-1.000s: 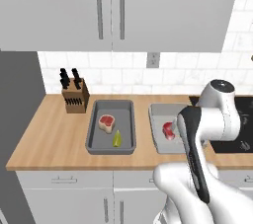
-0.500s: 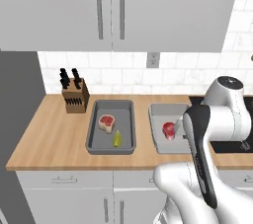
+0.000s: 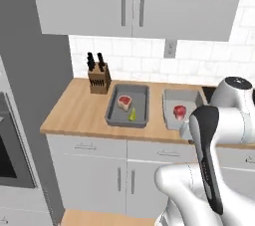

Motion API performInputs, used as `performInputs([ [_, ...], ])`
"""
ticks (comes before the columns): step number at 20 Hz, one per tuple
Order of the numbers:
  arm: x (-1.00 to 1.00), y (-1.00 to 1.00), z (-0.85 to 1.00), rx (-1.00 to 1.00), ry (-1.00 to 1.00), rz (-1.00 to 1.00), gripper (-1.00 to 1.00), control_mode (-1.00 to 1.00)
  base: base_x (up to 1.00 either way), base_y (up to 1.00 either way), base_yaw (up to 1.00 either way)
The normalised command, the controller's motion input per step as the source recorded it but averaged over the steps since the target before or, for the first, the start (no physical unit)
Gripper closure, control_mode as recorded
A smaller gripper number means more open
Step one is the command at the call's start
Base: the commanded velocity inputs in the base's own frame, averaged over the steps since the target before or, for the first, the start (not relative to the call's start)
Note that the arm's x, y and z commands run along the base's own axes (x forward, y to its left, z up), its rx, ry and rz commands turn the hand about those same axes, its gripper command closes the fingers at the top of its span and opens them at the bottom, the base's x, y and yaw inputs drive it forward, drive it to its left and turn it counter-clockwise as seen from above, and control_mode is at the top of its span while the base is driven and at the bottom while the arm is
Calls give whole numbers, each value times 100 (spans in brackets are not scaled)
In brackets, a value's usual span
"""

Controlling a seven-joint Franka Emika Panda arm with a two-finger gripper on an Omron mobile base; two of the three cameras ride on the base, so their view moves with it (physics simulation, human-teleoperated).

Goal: Place one lemon wedge and one steak in each tupperware on the nearby counter, to pack two identical lunches.

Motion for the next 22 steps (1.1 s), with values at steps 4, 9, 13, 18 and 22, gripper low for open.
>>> performInputs([
  [4,0,0,0,0,0,0,-100,100,-12,25,98],
  [9,0,0,0,0,0,0,-100,100,-3,0,100],
  [13,0,0,0,0,0,0,-100,100,-5,0,100],
  [18,0,0,0,0,0,0,-100,100,-4,3,100],
  [22,0,0,0,0,0,0,-100,100,90,41,52],
])
